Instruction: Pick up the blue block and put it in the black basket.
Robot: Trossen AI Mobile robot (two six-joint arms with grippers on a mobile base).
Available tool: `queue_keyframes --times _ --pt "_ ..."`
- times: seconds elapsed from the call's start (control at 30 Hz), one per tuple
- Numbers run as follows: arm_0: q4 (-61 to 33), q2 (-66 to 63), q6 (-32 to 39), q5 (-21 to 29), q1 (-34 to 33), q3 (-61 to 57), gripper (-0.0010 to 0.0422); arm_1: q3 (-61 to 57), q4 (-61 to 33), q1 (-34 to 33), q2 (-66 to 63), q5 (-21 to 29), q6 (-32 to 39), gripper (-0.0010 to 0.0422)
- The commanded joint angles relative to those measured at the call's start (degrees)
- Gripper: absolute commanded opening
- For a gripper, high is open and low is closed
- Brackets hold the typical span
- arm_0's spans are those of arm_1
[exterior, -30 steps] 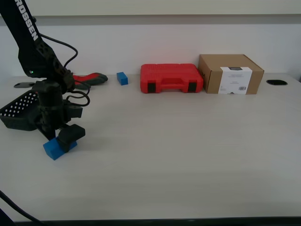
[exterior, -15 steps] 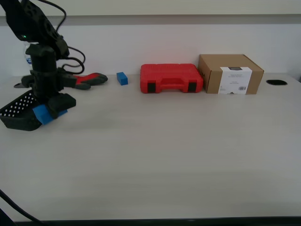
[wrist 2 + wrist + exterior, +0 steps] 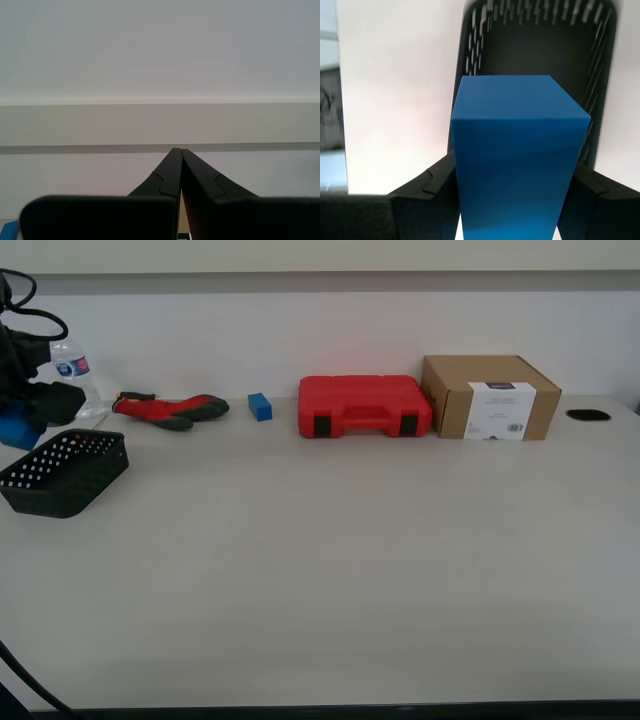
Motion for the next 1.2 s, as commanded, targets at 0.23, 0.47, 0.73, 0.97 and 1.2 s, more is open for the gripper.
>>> queue_keyframes --times 0.23,0.47,0.73,0.97,1.2 --pt "0.1 0.0 0.0 -0.1 0.0 0.1 0.0 1.1 4.4 -1.5 10.2 1.5 -4.7 -0.0001" --pt "0.1 0.0 0.0 -0.1 0.0 0.1 0.0 5.8 8.7 -3.3 15.9 0.7 -4.9 0.0" --pt "0.1 0.0 0.0 -0.1 0.0 0.1 0.0 18.2 -9.3 -3.7 19.5 2.8 -5.0 0.0" --pt "0.0 0.0 0.0 -0.1 0.0 0.1 0.0 19.7 -12.6 -3.8 20.6 2.7 -5.6 0.005" --pt "0.0 0.0 0.0 -0.1 0.0 0.1 0.0 20.0 -15.3 -3.8 20.6 -3.1 -5.7 0.0356"
